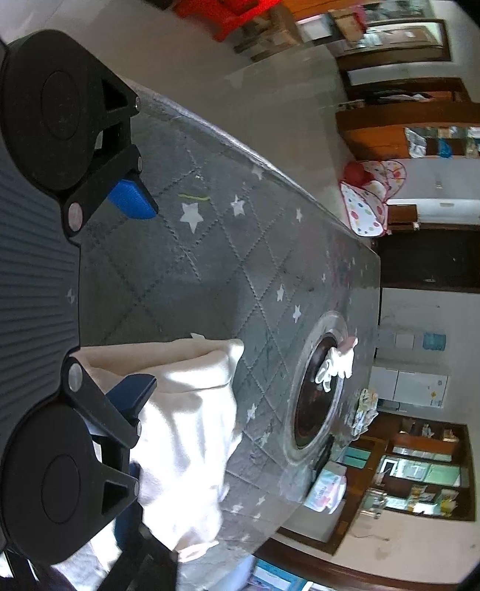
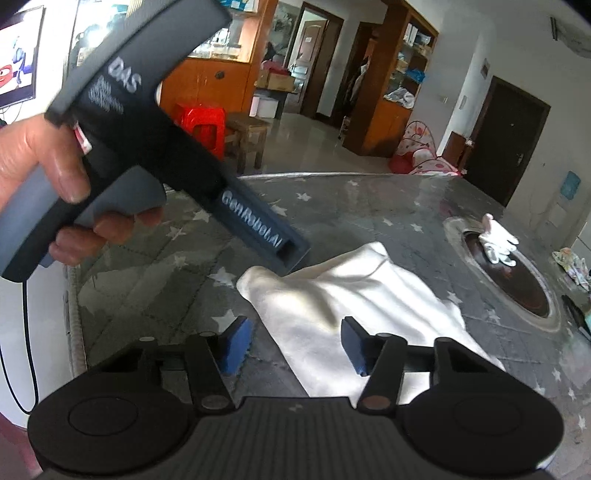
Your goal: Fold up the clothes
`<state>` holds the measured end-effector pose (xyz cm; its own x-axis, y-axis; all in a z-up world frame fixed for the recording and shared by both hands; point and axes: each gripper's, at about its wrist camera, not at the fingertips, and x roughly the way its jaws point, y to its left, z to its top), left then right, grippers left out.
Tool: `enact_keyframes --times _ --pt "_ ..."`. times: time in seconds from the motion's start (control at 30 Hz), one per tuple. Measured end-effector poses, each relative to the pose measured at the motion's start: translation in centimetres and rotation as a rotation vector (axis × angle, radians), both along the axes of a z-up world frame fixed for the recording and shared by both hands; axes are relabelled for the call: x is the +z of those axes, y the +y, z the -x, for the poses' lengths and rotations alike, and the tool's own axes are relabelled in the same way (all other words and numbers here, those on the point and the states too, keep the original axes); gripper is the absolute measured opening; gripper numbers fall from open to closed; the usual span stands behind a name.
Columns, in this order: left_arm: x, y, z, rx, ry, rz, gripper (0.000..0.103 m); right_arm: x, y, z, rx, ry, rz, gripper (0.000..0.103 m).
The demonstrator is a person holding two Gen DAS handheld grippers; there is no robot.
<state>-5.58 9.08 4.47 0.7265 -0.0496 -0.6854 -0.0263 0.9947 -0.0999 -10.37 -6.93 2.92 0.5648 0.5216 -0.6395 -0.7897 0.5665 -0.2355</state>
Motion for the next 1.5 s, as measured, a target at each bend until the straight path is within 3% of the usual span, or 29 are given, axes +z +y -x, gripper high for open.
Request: enact_keyframes --times 0.1,0.23,0.33,0.6,0.77,0.9,1.0,1.07,1.1,1.13,1.27,1.5 --pt "0.3 1.0 -0.1 0.001 0.007 0.091 0.094 -0.4 0.7 -0.3 0.010 0.003 0.014 0.040" --pt "0.2 1.6 -0.5 0.008 0.029 0.202 0.096 -0.3 0.4 -0.8 0.000 0.002 -0.019 0.014" --pt "-0.2 2.2 -0.9 0.022 0.056 0.313 0.096 0.4 -0.5 -1.4 -0.015 0.035 -0.082 0.008" --pt "-1.3 2.3 -2.5 0.028 0.133 0.565 0.094 2.7 -3.0 -1.8 -0.038 0.082 -0.213 0.005" --pt "-2.4 1.5 -3.6 0.011 0.189 0.685 0.071 3.0 -3.7 -1.7 -0.032 0.099 -0.246 0.005" --pt "-3.9 1.4 -4.3 0.022 0.223 0.794 0.041 2.9 -4.1 -1.5 -0.021 0.106 -0.260 0.005" --pt "-4.3 1.4 -4.2 0.039 0.218 0.794 0.025 2.9 -4.4 -1.4 -0.013 0.111 -0.271 0.005" --pt "-4.5 1.4 -4.1 0.048 0.216 0.780 0.023 2.9 -4.5 -1.4 0.000 0.123 -0.272 0.007" --pt "-4.6 1.5 -4.1 0.049 0.216 0.778 0.021 2.9 -4.7 -1.5 0.000 0.126 -0.277 0.014" --pt "-4.6 1.5 -4.0 0.047 0.213 0.775 0.020 3.1 -5.0 -1.5 -0.009 0.125 -0.283 0.020" --pt "-4.5 1.2 -3.9 0.039 0.200 0.745 0.020 3.3 -7.0 -2.0 -0.079 0.122 -0.298 0.023" --pt "-4.1 0.6 -3.9 0.024 0.180 0.685 0.020 1.9 -12.8 -5.0 -0.319 0.127 -0.290 0.032"
